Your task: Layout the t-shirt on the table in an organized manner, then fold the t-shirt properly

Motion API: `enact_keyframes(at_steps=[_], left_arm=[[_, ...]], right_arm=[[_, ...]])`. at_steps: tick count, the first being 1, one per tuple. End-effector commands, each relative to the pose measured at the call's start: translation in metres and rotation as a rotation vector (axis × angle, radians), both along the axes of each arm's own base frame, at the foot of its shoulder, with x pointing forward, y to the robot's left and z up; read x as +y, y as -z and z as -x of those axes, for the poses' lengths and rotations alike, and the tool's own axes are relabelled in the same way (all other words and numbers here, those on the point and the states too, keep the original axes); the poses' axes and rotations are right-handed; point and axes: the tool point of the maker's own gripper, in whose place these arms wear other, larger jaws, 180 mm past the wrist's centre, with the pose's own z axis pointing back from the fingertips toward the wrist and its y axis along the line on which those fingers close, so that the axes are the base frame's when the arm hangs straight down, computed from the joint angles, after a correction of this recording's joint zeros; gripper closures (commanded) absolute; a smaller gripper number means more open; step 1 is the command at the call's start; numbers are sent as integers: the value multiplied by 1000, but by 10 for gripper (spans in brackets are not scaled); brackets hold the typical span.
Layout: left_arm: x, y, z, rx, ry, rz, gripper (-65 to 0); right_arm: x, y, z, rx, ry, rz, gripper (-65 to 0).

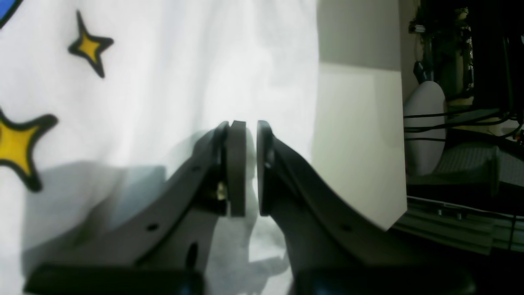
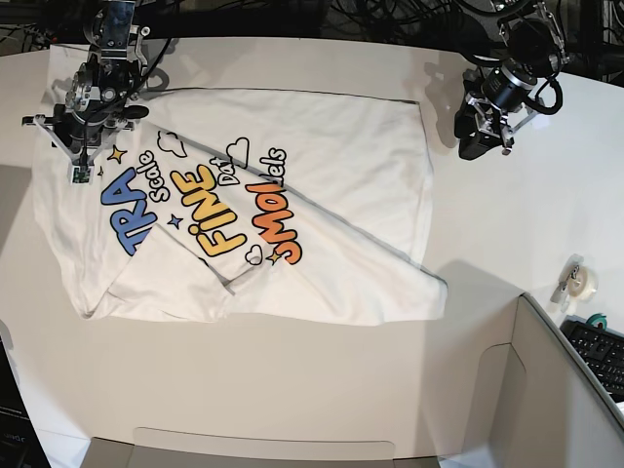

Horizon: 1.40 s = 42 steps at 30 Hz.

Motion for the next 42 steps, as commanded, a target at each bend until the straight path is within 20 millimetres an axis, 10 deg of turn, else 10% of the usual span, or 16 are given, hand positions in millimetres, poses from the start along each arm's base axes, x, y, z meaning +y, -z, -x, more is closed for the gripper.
enact_keyframes(at_steps=[1,10,17,30,42], left_arm=[[3,11,10,67,3,-26,-254],[-63,12,13,102,316,41,-301],[-78,7,17,100,381,94,-390],[-132,17,-22,79,514,127,-391],[-115,19,-16,86,463,127,-390]], right_arm=[[-3,-10,-5,-33,-1,26,-55],[-2,3,0,2,6,13,-55],[-1,2,-1,-1,5,11,-55],[-1,1,-2,-6,5,10,-55],[-1,2,-1,-3,4,10,-55]])
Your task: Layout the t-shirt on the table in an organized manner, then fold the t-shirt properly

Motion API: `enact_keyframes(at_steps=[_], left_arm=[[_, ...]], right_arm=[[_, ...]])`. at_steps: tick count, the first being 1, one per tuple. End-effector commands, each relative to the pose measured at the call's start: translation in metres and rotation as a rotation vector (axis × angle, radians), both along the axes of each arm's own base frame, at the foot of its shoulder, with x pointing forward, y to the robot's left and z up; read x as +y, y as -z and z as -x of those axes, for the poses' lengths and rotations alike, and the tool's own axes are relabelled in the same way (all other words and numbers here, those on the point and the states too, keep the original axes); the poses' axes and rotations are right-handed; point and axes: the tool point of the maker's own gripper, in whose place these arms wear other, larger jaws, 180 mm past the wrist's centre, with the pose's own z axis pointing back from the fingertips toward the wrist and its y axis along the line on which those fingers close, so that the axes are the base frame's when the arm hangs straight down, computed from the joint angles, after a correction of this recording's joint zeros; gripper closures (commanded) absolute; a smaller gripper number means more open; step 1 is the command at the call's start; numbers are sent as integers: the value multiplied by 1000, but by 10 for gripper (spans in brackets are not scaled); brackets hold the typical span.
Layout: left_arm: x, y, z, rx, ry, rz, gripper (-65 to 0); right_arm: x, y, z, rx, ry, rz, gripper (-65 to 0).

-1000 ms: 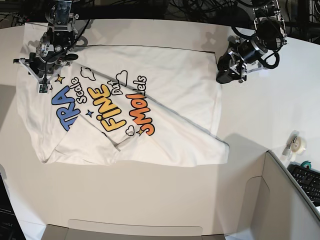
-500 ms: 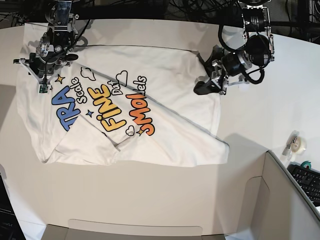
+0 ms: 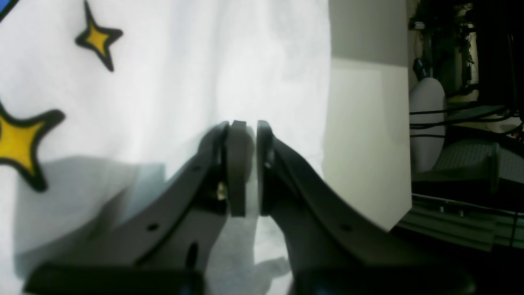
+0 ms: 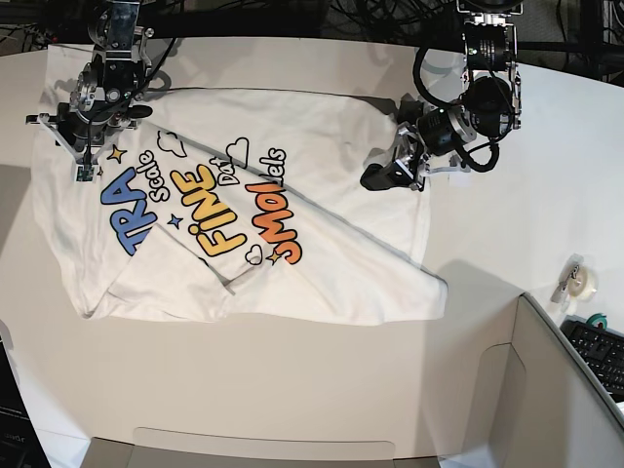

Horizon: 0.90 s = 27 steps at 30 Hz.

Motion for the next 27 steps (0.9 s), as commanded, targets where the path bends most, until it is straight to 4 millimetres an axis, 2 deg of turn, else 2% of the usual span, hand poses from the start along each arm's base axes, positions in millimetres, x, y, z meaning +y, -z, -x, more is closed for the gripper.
enact_keyframes(at_steps=[1,6,10,18,27], left_arm=[[17,14,16,90,-41,-22,-390],[51,-9,11,-18,-92,31,-389],[64,-19,14,-36,-94,66,-389],[59,-18,20,-23,-75,80,-389],[32,-15,21,-7,-16,107,-389]], right_arm=[[-3,-6,-3,-18,-4,11,-55],[-3,-6,-3,-18,-4,11,-55],[-3,-7,-4,-21,-4,11,-55],[-3,-8,-5,-24,-4,11,-55],[-3,-6,-3,-16,-1,9,-55]])
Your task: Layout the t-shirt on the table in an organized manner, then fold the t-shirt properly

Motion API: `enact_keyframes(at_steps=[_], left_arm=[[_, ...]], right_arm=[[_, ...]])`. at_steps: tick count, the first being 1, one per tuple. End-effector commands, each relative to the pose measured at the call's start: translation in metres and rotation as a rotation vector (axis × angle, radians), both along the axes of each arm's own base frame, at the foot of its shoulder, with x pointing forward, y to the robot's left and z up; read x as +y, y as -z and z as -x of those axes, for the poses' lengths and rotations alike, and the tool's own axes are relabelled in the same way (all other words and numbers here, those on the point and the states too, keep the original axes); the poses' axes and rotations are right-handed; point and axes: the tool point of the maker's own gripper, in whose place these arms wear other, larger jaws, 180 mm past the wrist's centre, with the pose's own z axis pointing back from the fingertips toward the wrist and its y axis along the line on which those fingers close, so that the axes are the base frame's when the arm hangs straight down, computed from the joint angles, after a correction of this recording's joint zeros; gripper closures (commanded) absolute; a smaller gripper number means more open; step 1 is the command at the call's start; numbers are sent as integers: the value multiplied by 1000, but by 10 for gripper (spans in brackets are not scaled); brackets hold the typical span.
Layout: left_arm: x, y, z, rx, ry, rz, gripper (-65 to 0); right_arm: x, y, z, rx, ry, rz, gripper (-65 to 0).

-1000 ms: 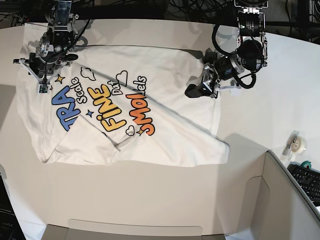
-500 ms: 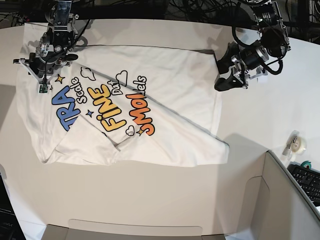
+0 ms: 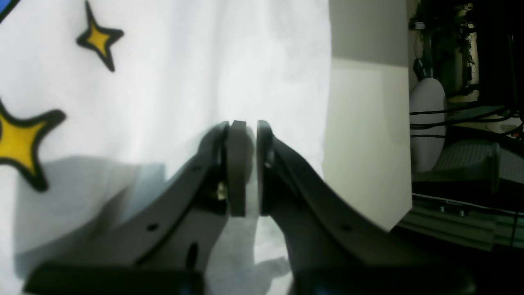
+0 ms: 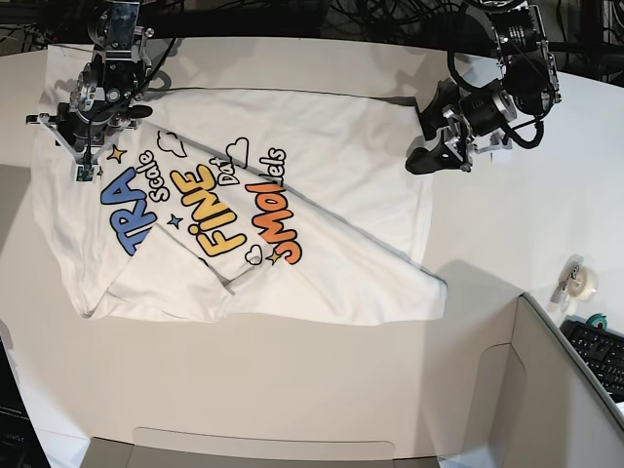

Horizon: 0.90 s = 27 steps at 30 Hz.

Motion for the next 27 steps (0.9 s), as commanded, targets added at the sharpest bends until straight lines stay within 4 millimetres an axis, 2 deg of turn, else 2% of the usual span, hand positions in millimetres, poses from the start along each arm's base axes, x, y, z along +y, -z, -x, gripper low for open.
enact_keyframes(at_steps=[1,9,17,22,27], left_arm=[[-14,-3,4,18,23,55,-389],[-32,-7,5,9,48,92,-389],[-60,-54,-8,-149,118,81,-389],[-62,-70,-12,-204,117,70,-389],[-58,-70,-15,-208,95,59,-376]], right_arm=[[-3,-6,-3,-16,-2,9,-55],[-3,-6,-3,-18,-2,9,-55],[1,-5,-4,-22,1,-1,-55],[1,-5,-4,-22,1,-1,-55],[1,-4,-3,-19,1,-1,-55]])
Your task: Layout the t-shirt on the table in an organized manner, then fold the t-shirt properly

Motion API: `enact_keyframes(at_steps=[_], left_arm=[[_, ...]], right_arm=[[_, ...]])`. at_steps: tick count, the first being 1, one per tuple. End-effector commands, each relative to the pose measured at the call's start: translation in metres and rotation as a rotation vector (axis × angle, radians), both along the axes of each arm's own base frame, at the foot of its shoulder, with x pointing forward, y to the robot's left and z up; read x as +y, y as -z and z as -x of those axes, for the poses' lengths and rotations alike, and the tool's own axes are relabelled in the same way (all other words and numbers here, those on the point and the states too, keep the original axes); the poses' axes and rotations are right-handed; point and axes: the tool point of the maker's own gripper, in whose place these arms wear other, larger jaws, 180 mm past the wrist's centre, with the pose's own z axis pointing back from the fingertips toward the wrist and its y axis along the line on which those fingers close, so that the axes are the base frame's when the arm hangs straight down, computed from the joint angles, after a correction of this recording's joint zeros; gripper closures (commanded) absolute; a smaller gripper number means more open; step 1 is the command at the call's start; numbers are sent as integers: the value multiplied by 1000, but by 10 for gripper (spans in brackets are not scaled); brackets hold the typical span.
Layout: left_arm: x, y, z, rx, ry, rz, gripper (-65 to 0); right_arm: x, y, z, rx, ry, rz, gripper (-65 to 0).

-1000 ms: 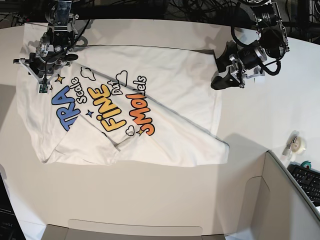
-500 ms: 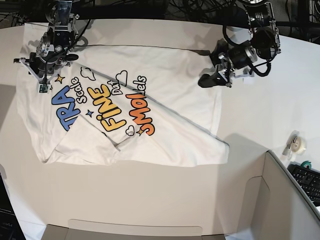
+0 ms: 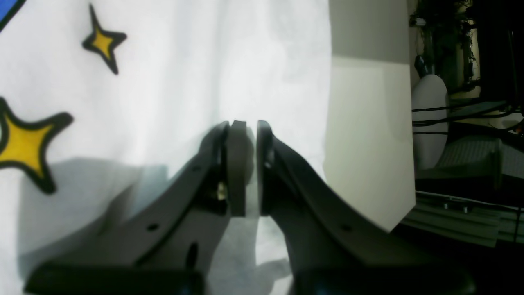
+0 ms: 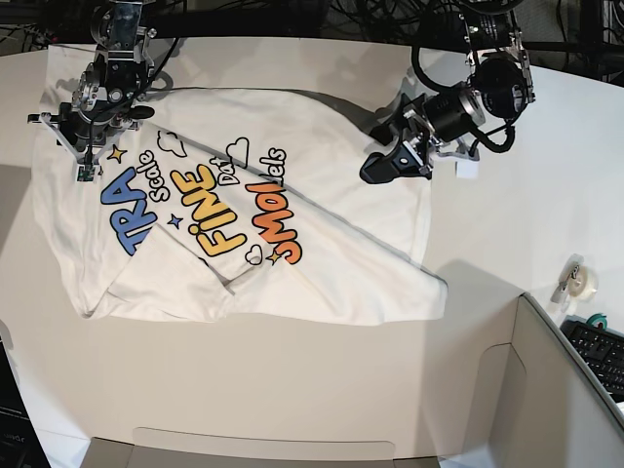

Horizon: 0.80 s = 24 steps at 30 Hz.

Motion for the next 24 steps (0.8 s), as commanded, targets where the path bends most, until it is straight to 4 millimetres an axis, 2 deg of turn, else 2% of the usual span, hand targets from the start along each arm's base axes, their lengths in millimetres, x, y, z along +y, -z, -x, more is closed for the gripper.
enact_keyframes(at_steps=[1,10,14,19,24], left_arm=[[3,-11,-3,-22,-3,30,-371],[57,-12,-11,-35,-171,-17,-369],[59,-11,-10,-31,-176,-18,-369],[47,-12,-10,-29,-173,15,-369],[47,-2,-1,74,-196,47,-369]], right_arm=[[-3,-6,-3,-16,-2,7,-55],[-2,-6,-4,-21,-5,7,-55],[-2,-6,-4,-21,-5,7,-55],[-2,-6,-4,-21,-5,7,-55],[-2,-6,-4,-19,-5,7,-55]])
